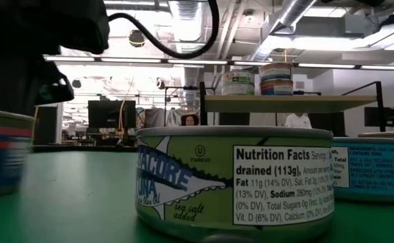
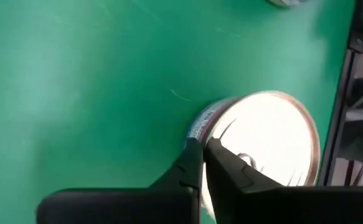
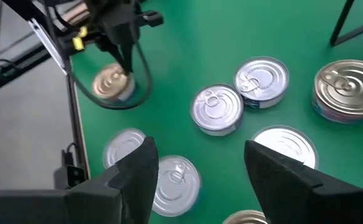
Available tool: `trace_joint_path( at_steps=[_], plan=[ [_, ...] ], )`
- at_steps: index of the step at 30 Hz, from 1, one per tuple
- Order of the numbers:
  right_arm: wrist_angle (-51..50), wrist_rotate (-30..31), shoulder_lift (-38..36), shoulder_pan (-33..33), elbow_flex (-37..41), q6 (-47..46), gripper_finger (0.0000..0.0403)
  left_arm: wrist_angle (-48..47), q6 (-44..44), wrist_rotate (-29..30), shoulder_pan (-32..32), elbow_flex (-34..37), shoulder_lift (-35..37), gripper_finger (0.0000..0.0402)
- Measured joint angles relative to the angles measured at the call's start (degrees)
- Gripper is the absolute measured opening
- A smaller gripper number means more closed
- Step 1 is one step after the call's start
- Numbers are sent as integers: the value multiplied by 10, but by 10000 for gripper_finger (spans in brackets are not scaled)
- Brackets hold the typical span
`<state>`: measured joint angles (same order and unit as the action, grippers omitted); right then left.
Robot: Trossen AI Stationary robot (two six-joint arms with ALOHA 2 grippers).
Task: Stack canned seafood by type on shelf
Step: Stack the pink tuna can on top of the pink tuna can
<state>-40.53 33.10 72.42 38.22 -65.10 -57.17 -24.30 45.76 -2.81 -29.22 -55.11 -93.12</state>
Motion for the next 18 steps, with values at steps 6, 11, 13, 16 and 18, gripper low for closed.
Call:
trace_joint_path(
  at_steps=[6,11,13,16,18],
  plan=[
    [10,0,0,0,0,0,260,-18,-15,-7,41,0,1,1],
    [15,0,0,0,0,0,260,-55,-49,-16,86,1,1,1],
    [23,0,0,-1,0,1,260,-65,-68,-22,106,1,1,1],
    [30,1,0,-1,0,2,260,-82,-96,-46,141,2,1,1],
    [33,5,0,-1,0,2,260,-87,-114,-79,171,2,0,0]
  ],
)
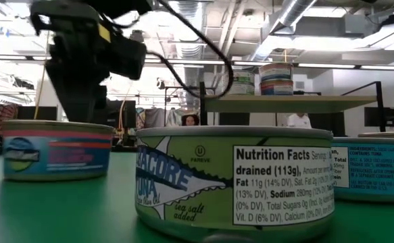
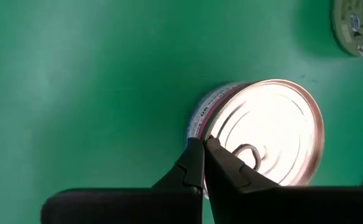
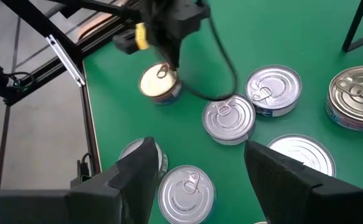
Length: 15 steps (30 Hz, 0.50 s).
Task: Stack canned seafood by type on shelf
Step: Stack the pink tuna can on top of the pink tuna can
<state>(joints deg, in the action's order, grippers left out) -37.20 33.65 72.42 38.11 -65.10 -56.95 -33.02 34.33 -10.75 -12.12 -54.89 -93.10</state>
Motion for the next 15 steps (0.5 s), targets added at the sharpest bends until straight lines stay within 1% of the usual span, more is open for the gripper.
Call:
trace_joint_path(
  at_steps=[3,4,7,10,12,15],
  plan=[
    [1,10,0,0,0,0,260,0,-17,-60,49,0,0,0],
    [1,10,0,0,0,0,260,0,-26,-72,65,0,0,0],
    [2,14,0,0,0,0,260,-32,-57,-74,112,5,-3,1],
    [4,24,0,0,0,0,260,-53,-93,-100,158,3,4,1],
    [4,28,0,0,0,0,260,-63,-114,-117,182,3,6,1],
    [4,31,0,-5,0,-1,260,-86,-125,-117,210,1,19,1]
  ],
)
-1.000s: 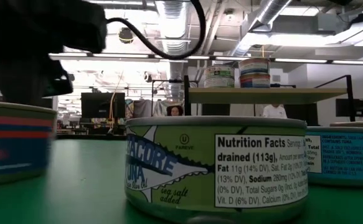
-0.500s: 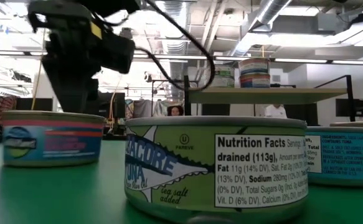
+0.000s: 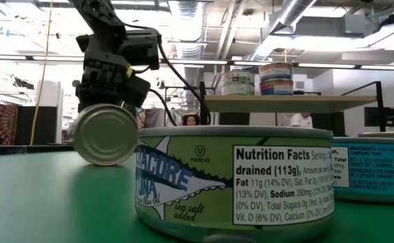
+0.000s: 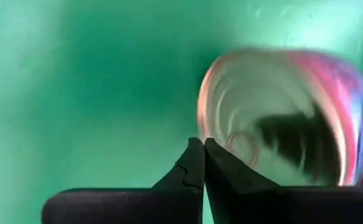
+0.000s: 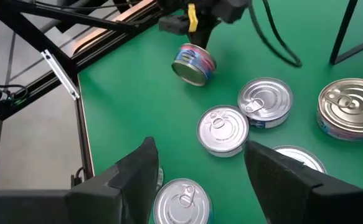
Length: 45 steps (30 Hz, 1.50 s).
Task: Stack canned seafood by type on shelf
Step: Stack the pink tuna can on top of the pink tuna can
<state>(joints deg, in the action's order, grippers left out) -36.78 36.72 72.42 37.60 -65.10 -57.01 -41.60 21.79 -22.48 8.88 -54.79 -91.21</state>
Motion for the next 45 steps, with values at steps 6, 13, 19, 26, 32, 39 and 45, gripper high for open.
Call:
trace_joint_path(
  at_steps=[6,13,19,26,32,39,45],
  plan=[
    [-5,9,0,-16,0,-1,260,-76,-40,97,20,-47,69,1],
    [-5,9,0,-39,0,12,260,-67,48,140,-57,-89,157,57],
    [-4,9,0,-63,0,44,260,-1,141,183,-156,-89,152,190],
    [-1,-57,0,-92,0,101,261,-8,199,315,-219,-90,107,320],
    [0,-79,0,-97,0,128,261,-14,214,358,-239,-90,63,331],
    [-1,-82,0,-96,0,136,261,-16,216,319,-240,-90,7,326],
    [-2,-82,0,-96,0,135,261,-50,211,315,-243,-90,-9,313]
  ],
)
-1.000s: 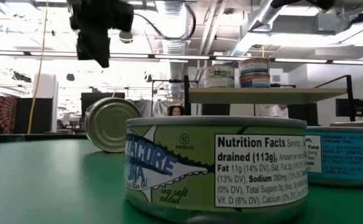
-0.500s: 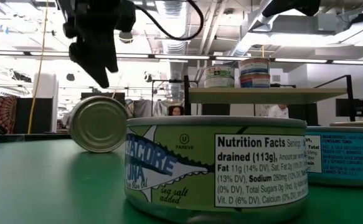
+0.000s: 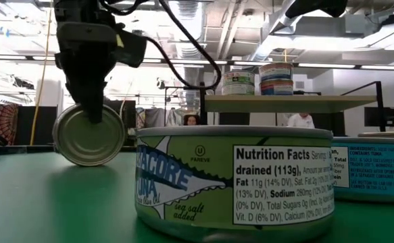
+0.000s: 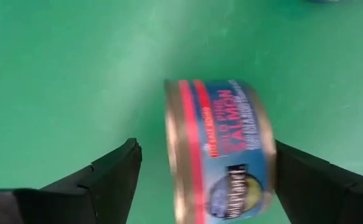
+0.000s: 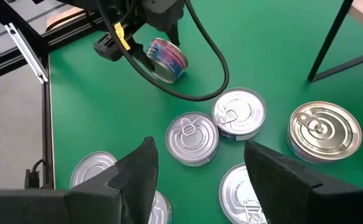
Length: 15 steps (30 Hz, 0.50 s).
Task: Stack canned seafood by type on shelf
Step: Stack the pink tuna can on top of the pink tuna can
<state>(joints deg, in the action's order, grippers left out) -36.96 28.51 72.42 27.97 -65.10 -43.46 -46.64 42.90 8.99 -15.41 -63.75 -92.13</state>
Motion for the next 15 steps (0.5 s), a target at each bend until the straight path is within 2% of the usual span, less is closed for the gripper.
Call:
trace_joint_path(
  at_steps=[3,8,12,15],
  plan=[
    [-4,0,0,0,0,0,261,-3,-15,5,0,0,3,277],
    [-3,0,0,0,0,17,261,-3,-67,-12,0,-1,5,184],
    [-4,0,0,0,0,20,261,2,-84,-26,1,0,15,182],
    [-5,0,0,0,0,20,261,25,-93,-9,0,0,47,182]
  ],
)
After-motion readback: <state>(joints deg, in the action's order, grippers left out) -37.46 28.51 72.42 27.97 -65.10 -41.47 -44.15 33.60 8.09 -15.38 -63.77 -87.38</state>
